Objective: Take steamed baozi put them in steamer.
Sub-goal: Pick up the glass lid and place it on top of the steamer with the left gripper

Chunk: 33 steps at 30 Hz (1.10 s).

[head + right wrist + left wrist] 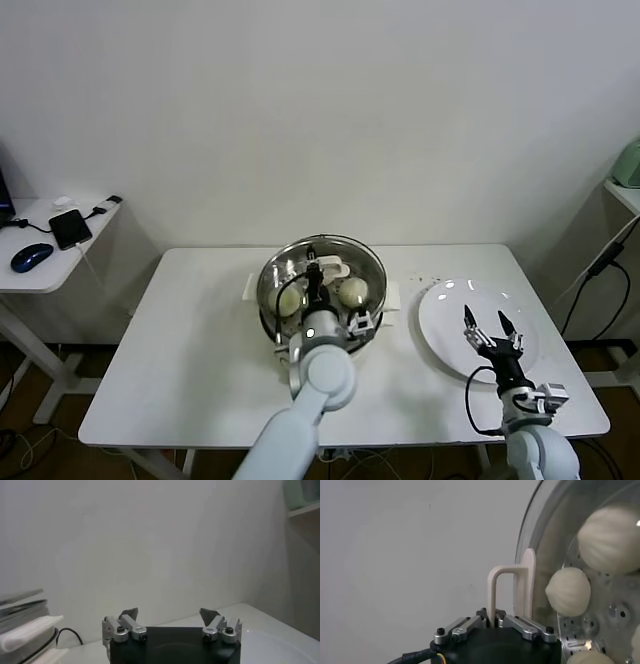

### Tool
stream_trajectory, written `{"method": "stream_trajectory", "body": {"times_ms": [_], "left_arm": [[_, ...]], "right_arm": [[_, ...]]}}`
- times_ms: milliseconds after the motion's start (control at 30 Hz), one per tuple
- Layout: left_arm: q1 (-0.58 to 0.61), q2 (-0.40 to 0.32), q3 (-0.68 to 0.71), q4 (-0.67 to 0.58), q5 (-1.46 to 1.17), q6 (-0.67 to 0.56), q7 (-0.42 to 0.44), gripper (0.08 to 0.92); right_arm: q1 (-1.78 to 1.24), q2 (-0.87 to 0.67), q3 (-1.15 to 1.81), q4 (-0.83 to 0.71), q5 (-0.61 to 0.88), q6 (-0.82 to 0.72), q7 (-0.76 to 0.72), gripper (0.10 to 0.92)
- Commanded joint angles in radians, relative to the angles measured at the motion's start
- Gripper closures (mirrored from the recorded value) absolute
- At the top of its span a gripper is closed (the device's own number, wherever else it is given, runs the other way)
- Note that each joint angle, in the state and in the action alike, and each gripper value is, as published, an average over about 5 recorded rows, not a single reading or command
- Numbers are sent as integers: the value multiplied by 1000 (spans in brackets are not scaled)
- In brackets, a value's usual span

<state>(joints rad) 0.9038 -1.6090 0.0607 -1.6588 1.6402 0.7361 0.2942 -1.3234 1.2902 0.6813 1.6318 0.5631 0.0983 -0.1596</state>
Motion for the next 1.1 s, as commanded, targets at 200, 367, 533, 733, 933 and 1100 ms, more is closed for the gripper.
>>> {"method": "stream_trajectory", "body": {"times_ms": [200,367,533,733,933,1100], "left_arm": [[2,-49,5,32,40,37,23,840],[2,-49,-1,37,43,31,18,840],[4,-49,-5,32,50,22,18,840],[8,-49,-4,23,54,15,35,840],[11,-48,-1,20,38,0,26,840],[25,-36,-3,10,19,-37,-13,822]], "right_arm": [[6,1,-2,-10,1,2,-1,203],[4,0,-2,-13,1,5,-2,203],[2,1,-2,-11,1,6,-2,203],[1,2,-4,-11,1,8,-2,202],[-2,4,-5,-9,1,9,-2,203],[-3,4,-5,-10,0,10,-3,203]]}}
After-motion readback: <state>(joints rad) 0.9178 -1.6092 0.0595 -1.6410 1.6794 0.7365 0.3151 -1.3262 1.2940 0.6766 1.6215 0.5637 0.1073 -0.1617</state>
